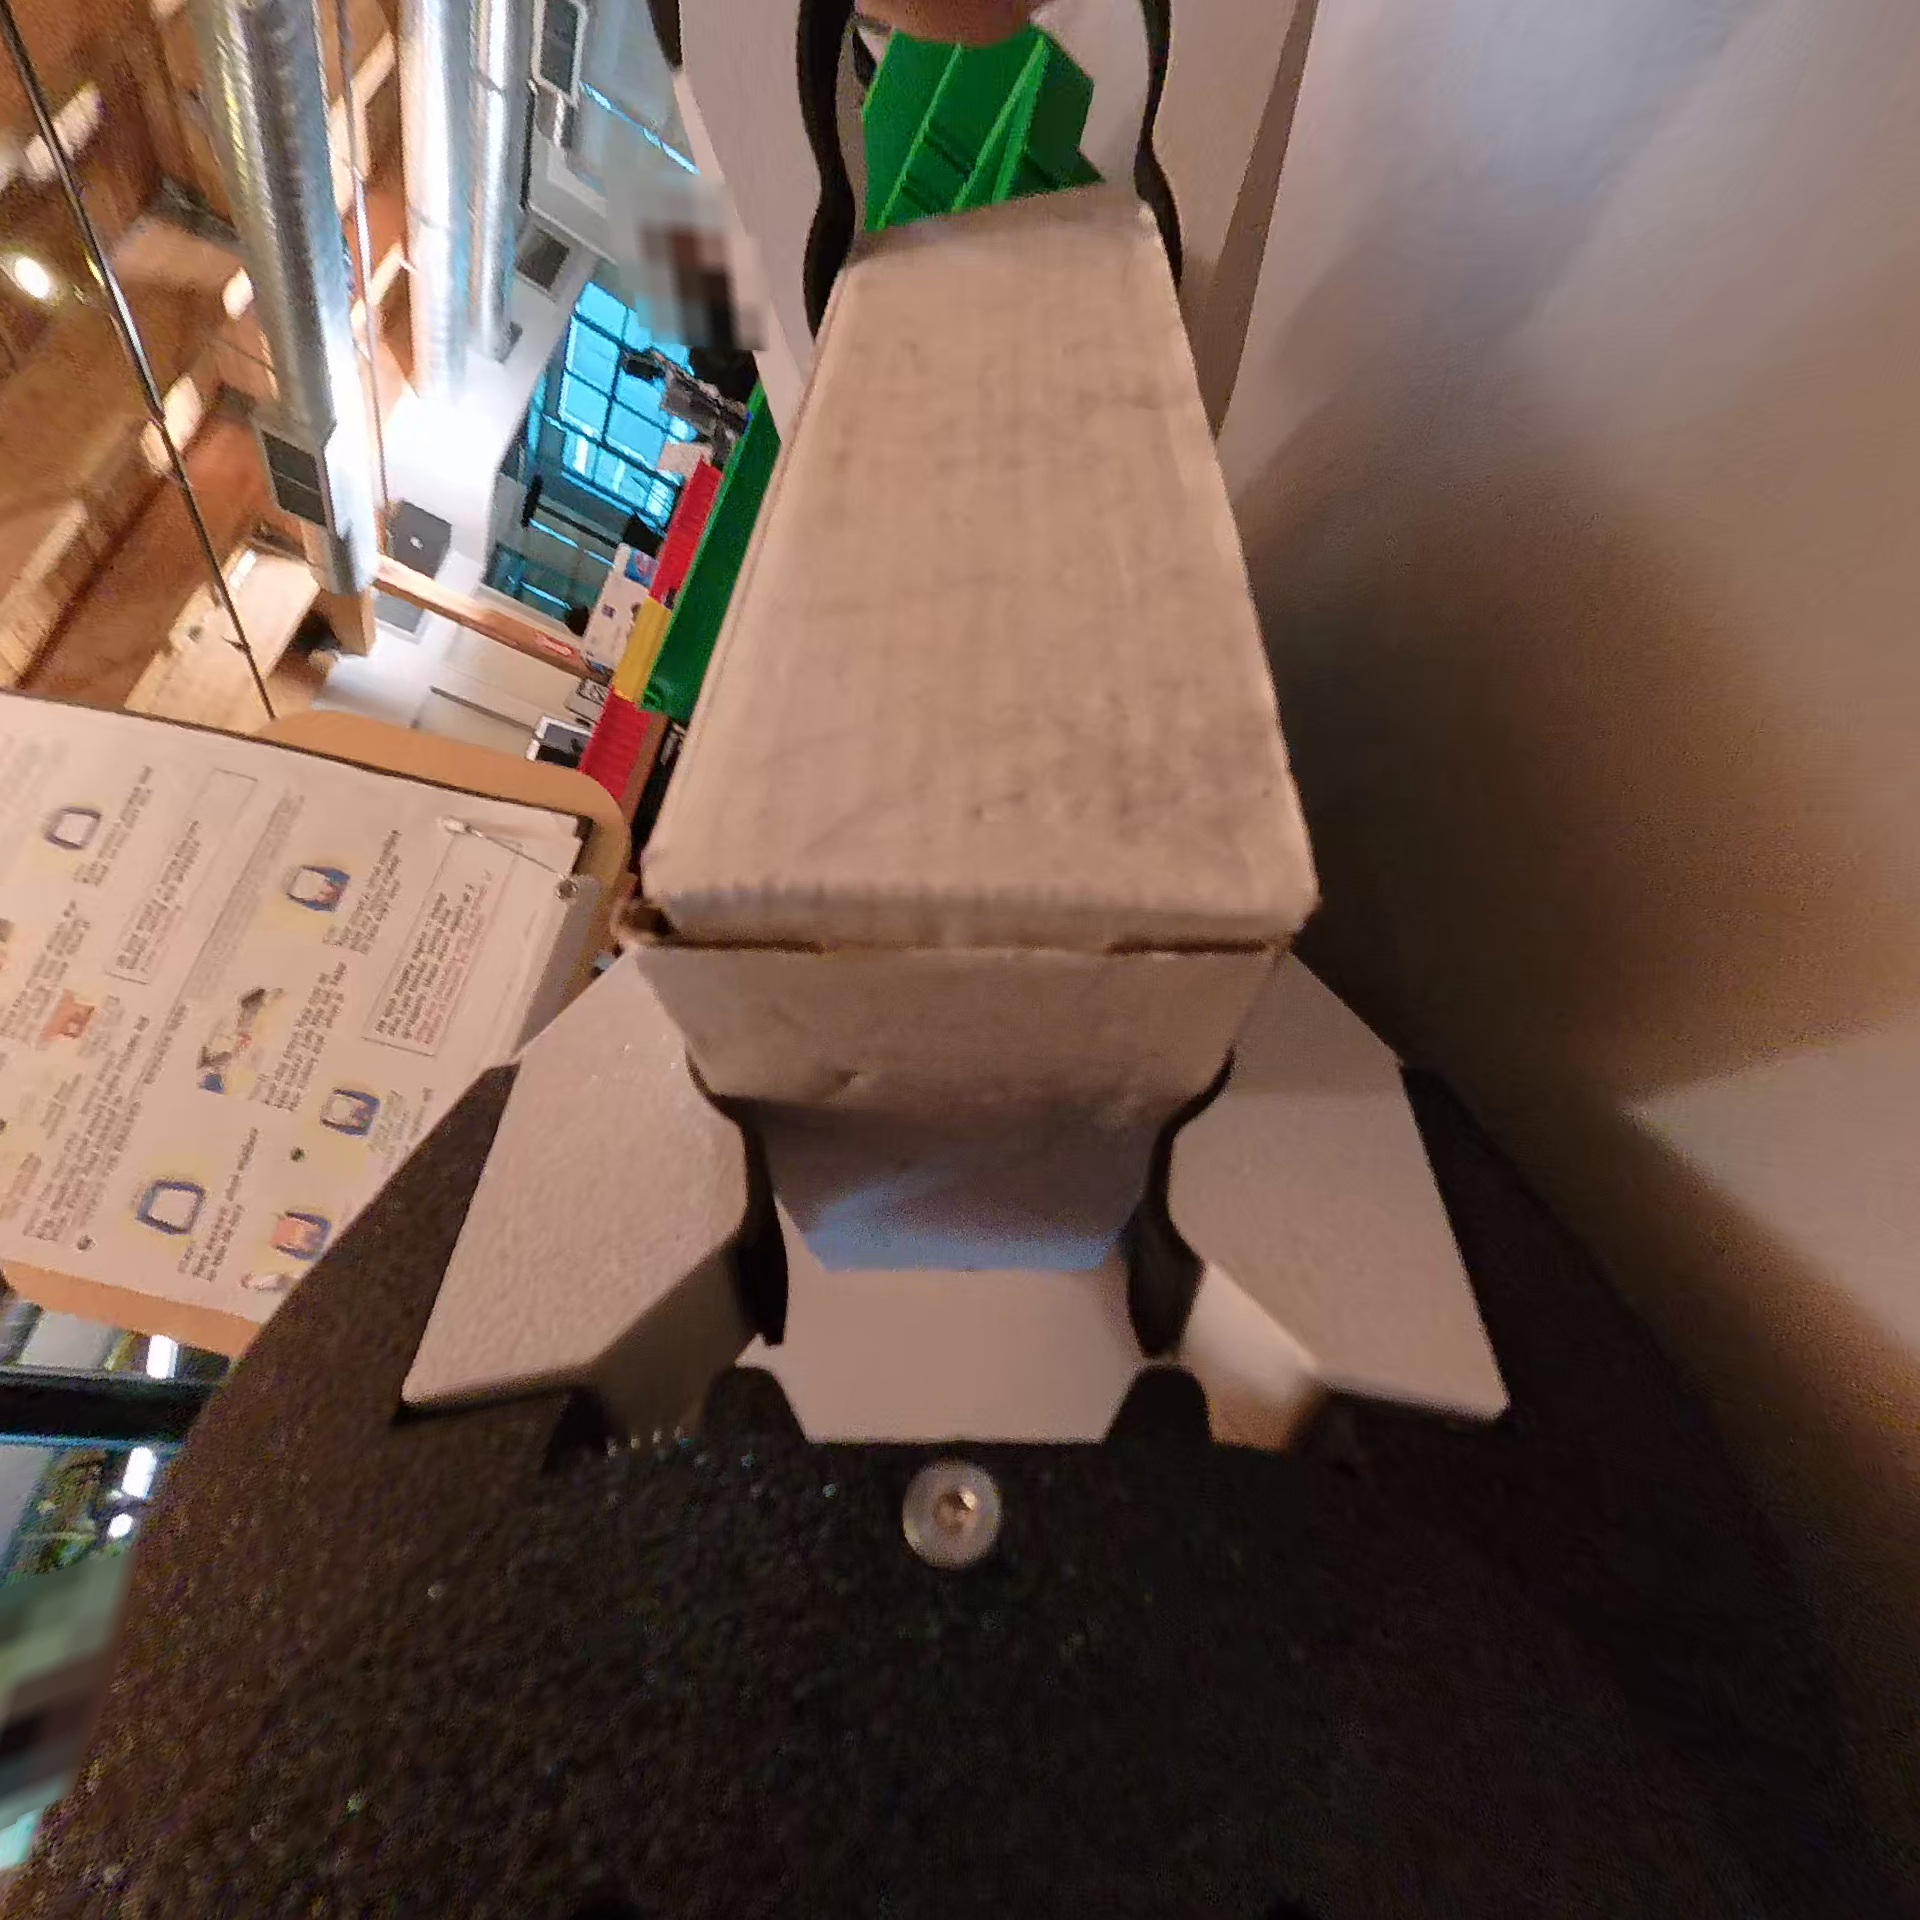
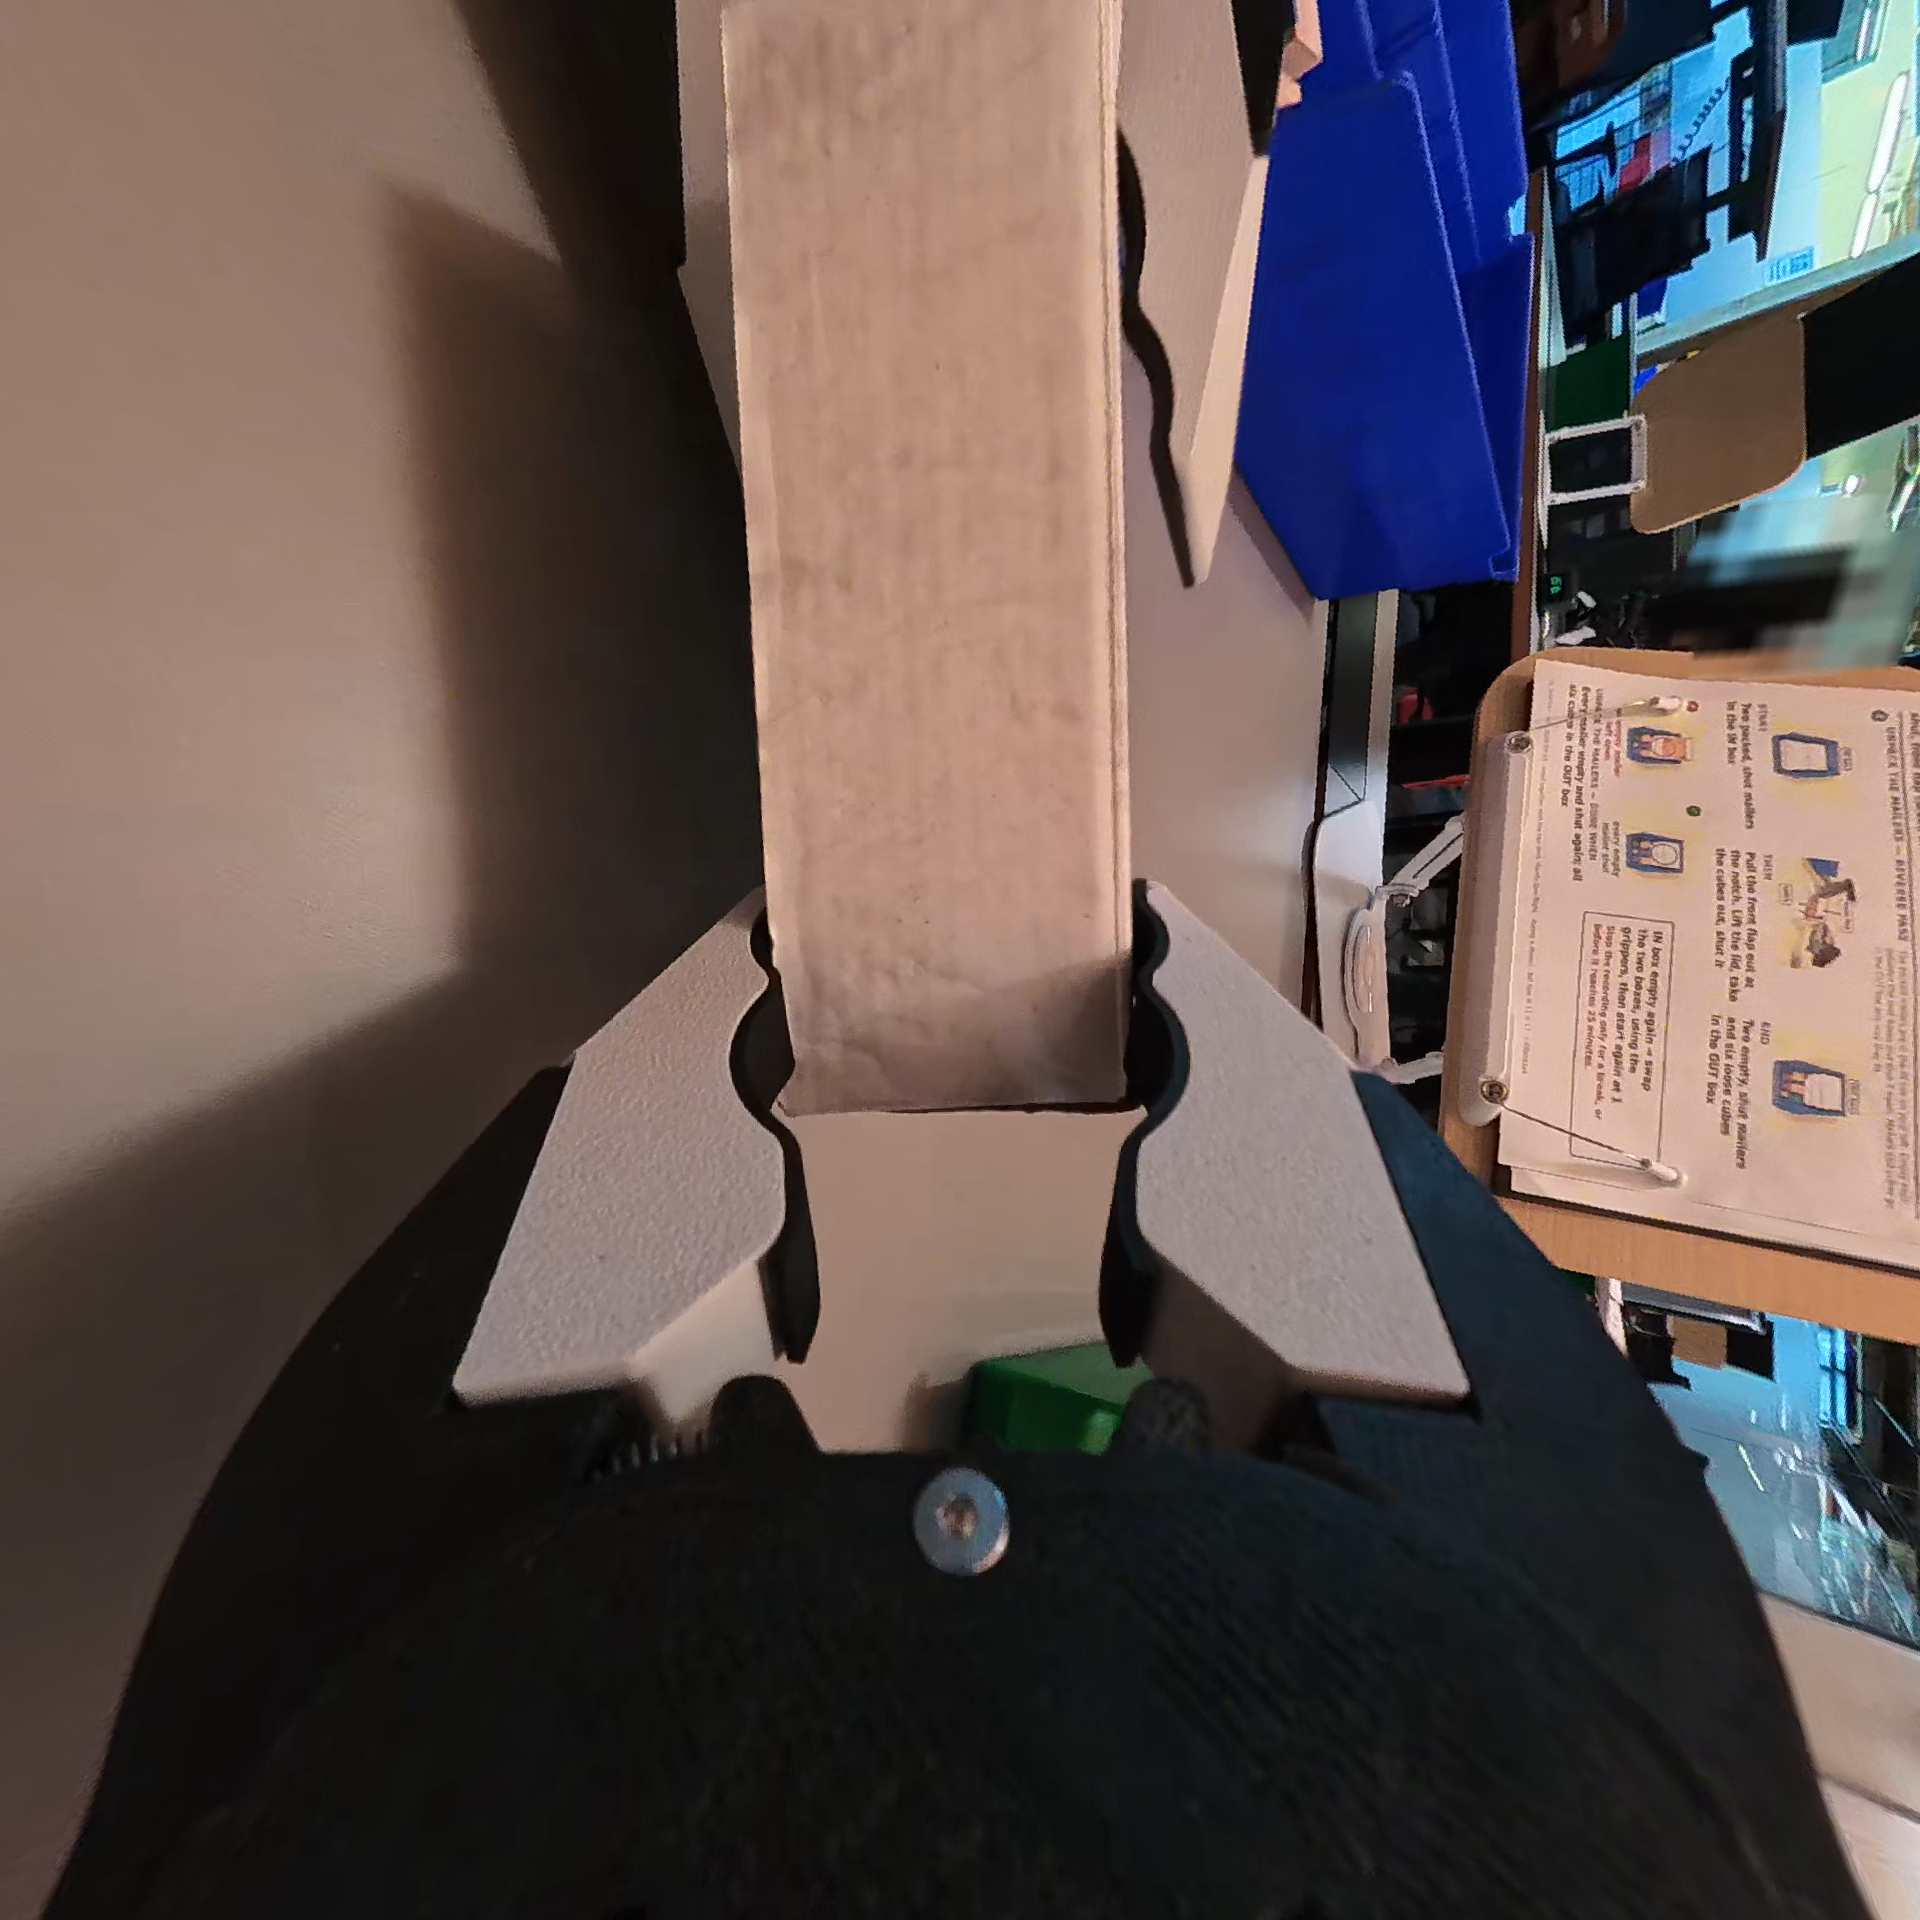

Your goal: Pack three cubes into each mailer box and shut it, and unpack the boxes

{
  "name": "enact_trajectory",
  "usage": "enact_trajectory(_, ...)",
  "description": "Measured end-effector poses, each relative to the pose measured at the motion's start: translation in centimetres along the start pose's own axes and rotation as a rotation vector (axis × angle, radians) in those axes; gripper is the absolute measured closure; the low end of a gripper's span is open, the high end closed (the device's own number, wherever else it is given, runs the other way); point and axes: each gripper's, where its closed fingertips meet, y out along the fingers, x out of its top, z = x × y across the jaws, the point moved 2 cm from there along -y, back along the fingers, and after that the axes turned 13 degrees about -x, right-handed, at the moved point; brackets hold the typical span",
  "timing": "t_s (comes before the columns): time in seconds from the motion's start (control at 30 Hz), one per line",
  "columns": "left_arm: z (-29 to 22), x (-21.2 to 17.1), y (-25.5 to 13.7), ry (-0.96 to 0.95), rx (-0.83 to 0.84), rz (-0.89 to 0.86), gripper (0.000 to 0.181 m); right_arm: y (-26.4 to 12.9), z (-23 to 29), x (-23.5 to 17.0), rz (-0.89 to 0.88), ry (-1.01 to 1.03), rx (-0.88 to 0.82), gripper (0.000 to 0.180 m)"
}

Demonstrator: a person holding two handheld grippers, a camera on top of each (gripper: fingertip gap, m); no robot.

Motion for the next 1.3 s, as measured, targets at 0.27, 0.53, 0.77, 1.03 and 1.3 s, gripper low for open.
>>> enact_trajectory(0.27, 0.8, -1.4, 0.4, -0.231, -0.086, 0.048, 0.103, -0.9, -2.8, 1.6, 0.025, -0.159, -0.208, 0.107)
enact_trajectory(0.53, 1.2, -1.8, 0.4, -0.352, -0.142, 0.006, 0.104, 0.0, -2.9, 4.1, 0.006, -0.347, -0.263, 0.127)
enact_trajectory(0.77, 1.1, -1.9, 0.5, -0.376, -0.177, -0.003, 0.104, -0.8, -3.0, 4.7, 0.004, -0.338, -0.279, 0.146)
enact_trajectory(1.03, 1.4, -1.9, 0.6, -0.364, -0.137, 0.005, 0.108, 1.1, -2.7, 3.1, 0.081, -0.402, -0.388, 0.175)
enact_trajectory(1.3, 1.6, -2.3, 0.7, -0.399, -0.114, 0.059, 0.111, 1.3, -3.3, 2.9, 0.075, -0.448, -0.491, 0.178)
